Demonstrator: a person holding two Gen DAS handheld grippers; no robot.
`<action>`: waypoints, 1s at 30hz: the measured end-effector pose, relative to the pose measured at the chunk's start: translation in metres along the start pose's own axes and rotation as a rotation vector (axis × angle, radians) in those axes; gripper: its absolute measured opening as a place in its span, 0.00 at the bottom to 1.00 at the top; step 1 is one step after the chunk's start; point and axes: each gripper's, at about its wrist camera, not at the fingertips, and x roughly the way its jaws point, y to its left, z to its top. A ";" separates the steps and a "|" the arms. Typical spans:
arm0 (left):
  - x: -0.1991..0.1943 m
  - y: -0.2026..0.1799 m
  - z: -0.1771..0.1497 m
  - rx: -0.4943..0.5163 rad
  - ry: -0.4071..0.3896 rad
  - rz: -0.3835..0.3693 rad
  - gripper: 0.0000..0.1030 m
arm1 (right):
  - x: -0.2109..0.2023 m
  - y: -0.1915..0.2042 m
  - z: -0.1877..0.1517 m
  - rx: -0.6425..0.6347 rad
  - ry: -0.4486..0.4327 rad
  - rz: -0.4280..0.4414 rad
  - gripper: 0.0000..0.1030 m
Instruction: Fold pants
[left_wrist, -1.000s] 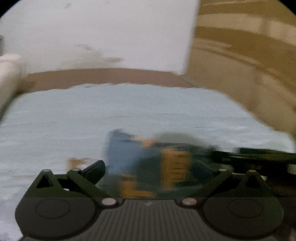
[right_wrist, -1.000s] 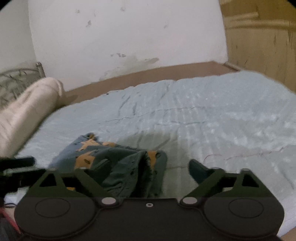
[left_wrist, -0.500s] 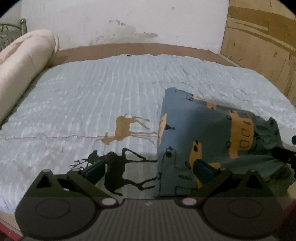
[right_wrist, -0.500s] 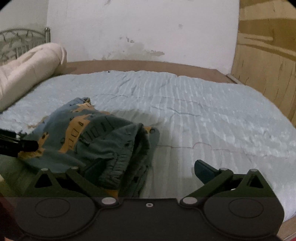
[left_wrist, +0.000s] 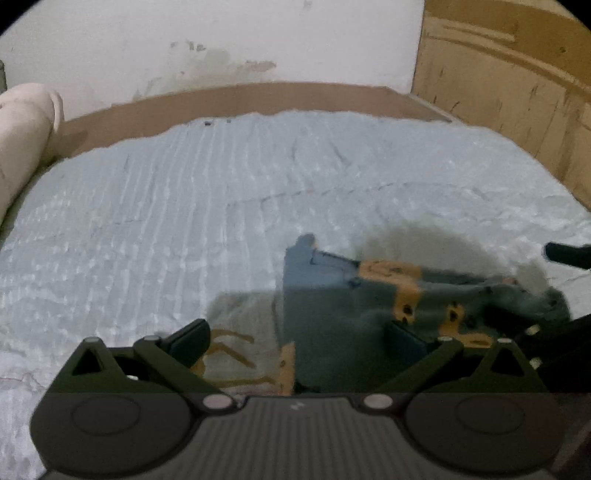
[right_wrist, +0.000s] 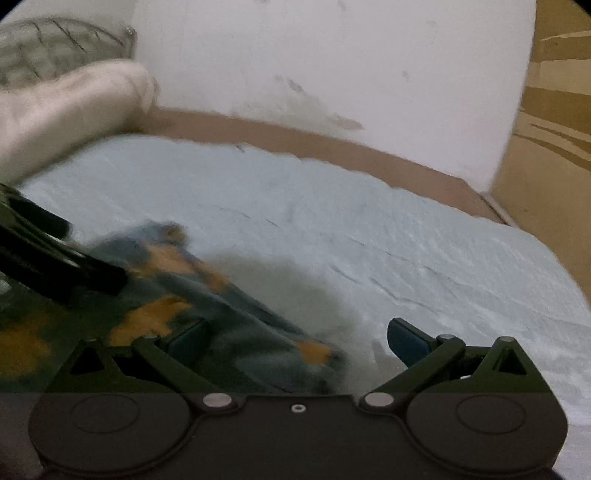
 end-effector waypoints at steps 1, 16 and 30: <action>0.004 0.001 -0.001 -0.010 0.002 -0.003 1.00 | 0.003 -0.003 -0.002 0.008 0.004 -0.022 0.99; -0.042 0.009 -0.026 -0.148 -0.052 -0.097 1.00 | -0.064 -0.013 -0.021 0.200 -0.020 0.158 0.99; -0.076 0.019 -0.089 -0.156 -0.012 -0.076 0.99 | -0.088 -0.037 -0.058 0.454 0.025 0.190 0.99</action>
